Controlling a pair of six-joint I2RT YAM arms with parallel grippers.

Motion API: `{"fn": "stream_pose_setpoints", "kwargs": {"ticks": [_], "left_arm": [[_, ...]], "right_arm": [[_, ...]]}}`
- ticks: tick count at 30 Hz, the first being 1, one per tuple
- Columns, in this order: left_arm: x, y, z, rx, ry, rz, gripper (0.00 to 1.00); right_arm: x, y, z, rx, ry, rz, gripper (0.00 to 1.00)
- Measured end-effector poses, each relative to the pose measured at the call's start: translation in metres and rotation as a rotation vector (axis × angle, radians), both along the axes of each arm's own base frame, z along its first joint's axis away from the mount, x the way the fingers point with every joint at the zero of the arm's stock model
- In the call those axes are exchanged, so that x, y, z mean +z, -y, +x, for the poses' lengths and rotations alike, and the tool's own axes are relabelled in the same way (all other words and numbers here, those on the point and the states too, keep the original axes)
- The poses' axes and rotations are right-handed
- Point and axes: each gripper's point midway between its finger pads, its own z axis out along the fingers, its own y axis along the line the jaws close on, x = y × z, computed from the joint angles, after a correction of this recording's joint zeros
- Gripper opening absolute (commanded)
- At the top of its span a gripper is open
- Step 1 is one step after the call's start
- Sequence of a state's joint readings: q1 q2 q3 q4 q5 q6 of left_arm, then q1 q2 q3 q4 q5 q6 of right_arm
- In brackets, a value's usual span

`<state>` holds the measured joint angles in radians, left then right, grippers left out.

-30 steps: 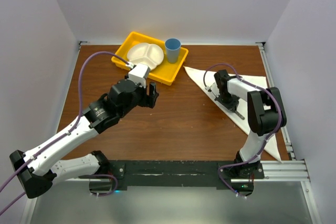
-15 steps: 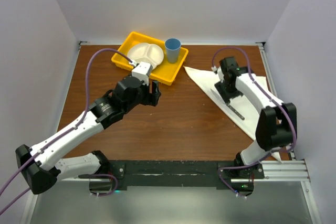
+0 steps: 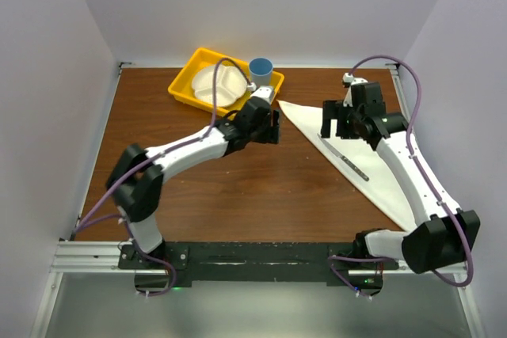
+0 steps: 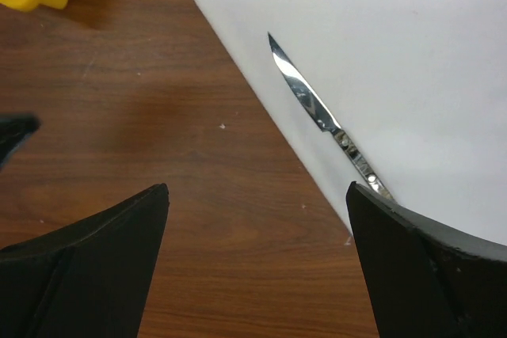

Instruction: Fold the napkin, place the utensils inside, and roll it up

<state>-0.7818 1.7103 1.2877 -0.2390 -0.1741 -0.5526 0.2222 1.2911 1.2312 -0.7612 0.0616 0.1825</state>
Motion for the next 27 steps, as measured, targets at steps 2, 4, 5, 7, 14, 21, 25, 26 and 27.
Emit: {"fn": "stream_pose_setpoints", "kwargs": {"ticks": [2, 4, 5, 7, 14, 21, 25, 26, 27], "left_arm": [[-0.010, 0.016, 0.020, 0.029, 0.009, 0.005, 0.64], [-0.023, 0.030, 0.042, 0.082, 0.029, 0.011, 0.62], [-0.028, 0.035, 0.049, 0.103, 0.034, 0.012, 0.61], [-0.041, 0.046, 0.066, 0.156, 0.056, 0.012, 0.60], [-0.093, 0.058, 0.094, 0.290, 0.099, 0.014, 0.56], [-0.109, 0.056, 0.120, 0.401, 0.166, 0.013, 0.53], [-0.105, 0.057, 0.130, 0.449, 0.179, -0.049, 0.56], [-0.103, 0.056, 0.132, 0.461, 0.179, -0.067, 0.57], [-0.101, 0.056, 0.135, 0.474, 0.181, -0.089, 0.58]], "right_arm": [[0.001, -0.002, -0.004, -0.042, 0.013, 0.043, 0.98], [0.003, -0.002, -0.006, -0.079, 0.023, 0.071, 0.98], [0.005, -0.001, -0.006, -0.096, 0.030, 0.079, 0.98], [0.010, 0.001, -0.007, -0.122, 0.057, 0.088, 0.98], [0.049, 0.012, -0.017, -0.156, 0.218, 0.107, 0.98], [0.056, 0.012, -0.017, -0.154, 0.243, 0.115, 0.98], [0.056, 0.012, -0.018, -0.152, 0.242, 0.111, 0.98], [0.056, 0.012, -0.018, -0.152, 0.242, 0.109, 0.98], [0.055, 0.013, -0.018, -0.152, 0.241, 0.107, 0.98]]}}
